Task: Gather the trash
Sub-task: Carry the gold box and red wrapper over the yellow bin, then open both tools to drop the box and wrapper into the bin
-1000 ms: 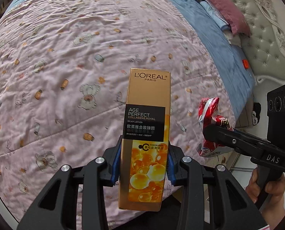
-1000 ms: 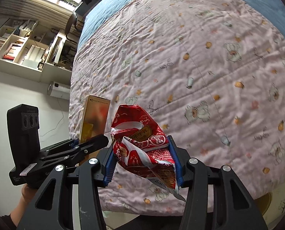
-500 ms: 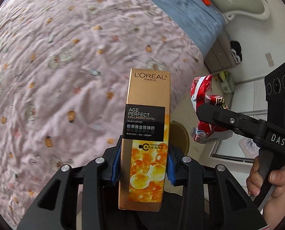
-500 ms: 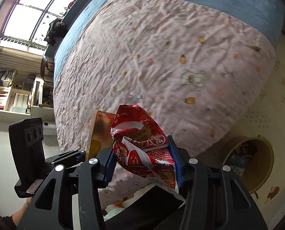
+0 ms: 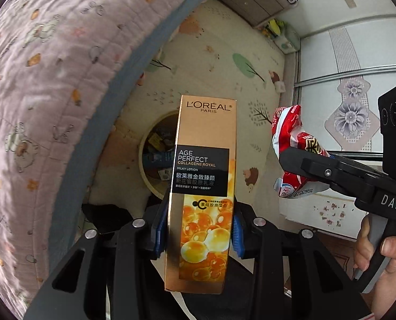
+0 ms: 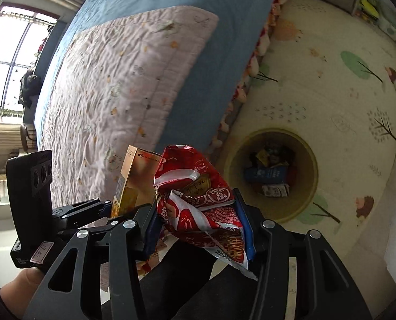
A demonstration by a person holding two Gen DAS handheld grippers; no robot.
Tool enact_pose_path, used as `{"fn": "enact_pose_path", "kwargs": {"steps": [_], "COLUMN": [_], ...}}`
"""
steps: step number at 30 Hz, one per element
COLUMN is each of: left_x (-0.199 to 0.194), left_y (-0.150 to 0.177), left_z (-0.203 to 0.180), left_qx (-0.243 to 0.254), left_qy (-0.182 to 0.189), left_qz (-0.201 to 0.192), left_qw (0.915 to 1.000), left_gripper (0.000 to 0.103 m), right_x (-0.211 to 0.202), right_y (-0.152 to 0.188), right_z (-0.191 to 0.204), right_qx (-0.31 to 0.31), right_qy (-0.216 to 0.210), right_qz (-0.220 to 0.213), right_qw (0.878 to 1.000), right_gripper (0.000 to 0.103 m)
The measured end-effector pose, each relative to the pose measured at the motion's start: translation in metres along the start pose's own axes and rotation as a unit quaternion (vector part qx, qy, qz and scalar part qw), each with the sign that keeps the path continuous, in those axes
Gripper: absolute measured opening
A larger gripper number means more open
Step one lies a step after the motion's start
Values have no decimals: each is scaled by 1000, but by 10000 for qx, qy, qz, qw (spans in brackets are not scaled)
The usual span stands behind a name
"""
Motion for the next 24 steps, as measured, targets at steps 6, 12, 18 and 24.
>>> {"fn": "enact_pose_path", "kwargs": {"steps": [6,12,18,24], "left_x": [35,62,75,77], "left_y": [1,-6,-8,-8], "left_z": [-34,-52,-55,-48], "left_qx": [166,229,167,146], "left_qy": [-19,14,-131,-207], "left_qz": [208,288,338,428], "left_qw": [9996,9993,9992,9988], "left_gripper": [38,40,81,81], "right_x": [-10,-15,-11,-10], "right_y": [14,16,17,17], "right_z": [-40,-58,-77,-83], "right_qx": [233,314,464,574], "right_qy": [-19,22,37,-66], "right_qz": [-28,-116,6,34], "right_qw": [9997,9994,9989,9983], "right_gripper": [48,51,59,59]}}
Point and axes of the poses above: each gripper's, at about its wrist camera, not at the fingertips, and x roughly the way its jaws point, z to its left, y to its underside, the point moved 2 cm from there along x, roughly the way its jaws point, and after that the axes turned 1 degree about -y, right-handed, at the moved point
